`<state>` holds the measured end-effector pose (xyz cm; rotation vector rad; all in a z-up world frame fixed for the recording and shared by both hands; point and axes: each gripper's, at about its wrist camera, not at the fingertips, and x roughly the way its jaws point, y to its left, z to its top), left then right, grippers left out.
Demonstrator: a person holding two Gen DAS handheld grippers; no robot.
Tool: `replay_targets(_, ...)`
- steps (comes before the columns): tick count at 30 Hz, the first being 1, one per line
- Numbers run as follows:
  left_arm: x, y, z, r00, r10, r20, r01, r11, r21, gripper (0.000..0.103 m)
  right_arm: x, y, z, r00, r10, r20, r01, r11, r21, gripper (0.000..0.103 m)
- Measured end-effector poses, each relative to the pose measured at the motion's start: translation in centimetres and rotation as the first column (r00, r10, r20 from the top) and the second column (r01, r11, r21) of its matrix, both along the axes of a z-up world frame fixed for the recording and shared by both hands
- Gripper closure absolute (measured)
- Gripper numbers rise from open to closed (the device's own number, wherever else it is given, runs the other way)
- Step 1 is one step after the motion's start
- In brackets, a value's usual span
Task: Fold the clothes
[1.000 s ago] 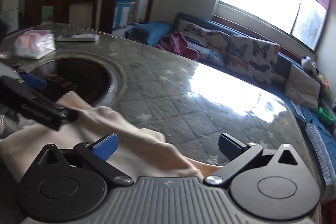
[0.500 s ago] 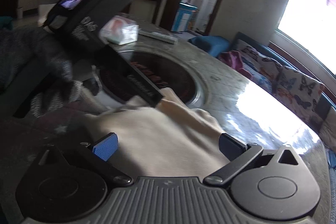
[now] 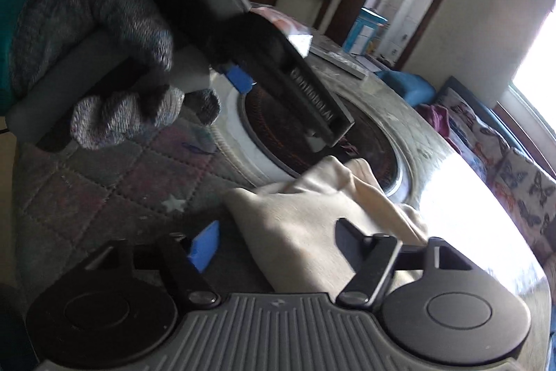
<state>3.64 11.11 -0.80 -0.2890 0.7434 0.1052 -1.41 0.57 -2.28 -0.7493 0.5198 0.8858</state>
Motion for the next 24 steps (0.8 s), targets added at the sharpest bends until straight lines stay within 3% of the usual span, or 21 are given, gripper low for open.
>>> replay_targets(4, -0.6, 0.4, 0.1, 1.000, -0.023, -0.004, 0.022, 0.996, -0.089, 0.013, -0.1, 0.8, -0.5, 1.000, 0.023, 0.015, -0.023, 0.999, -0.032, 0.053)
replay_targets(6, -0.8, 0.4, 0.0, 0.999, -0.034, -0.004, 0.034, 0.990, -0.134, 0.013, 0.0, 0.8, -0.6, 1.000, 0.023, 0.008, -0.022, 0.999, -0.033, 0.063)
replay_targets(12, -1.2, 0.7, -0.3, 0.999, -0.031, -0.026, 0.022, 0.952, -0.305, 0.011, 0.6, 0.1, -0.1, 1.000, 0.005, -0.026, -0.004, 1.000, 0.026, 0.080)
replay_targets(19, -0.9, 1.1, -1.0, 0.998, 0.024, -0.058, -0.049, 0.874, -0.484, 0.006, 2.2, -2.0, 2.1, 0.991, -0.061, -0.115, 0.080, 0.983, 0.166, 0.084)
replay_targets(24, -0.2, 1.0, -2.2, 0.995, 0.028, -0.094, -0.081, 0.781, -0.619, 0.006, 3.5, -3.5, 3.3, 0.981, -0.082, -0.175, 0.123, 0.964, 0.234, 0.084)
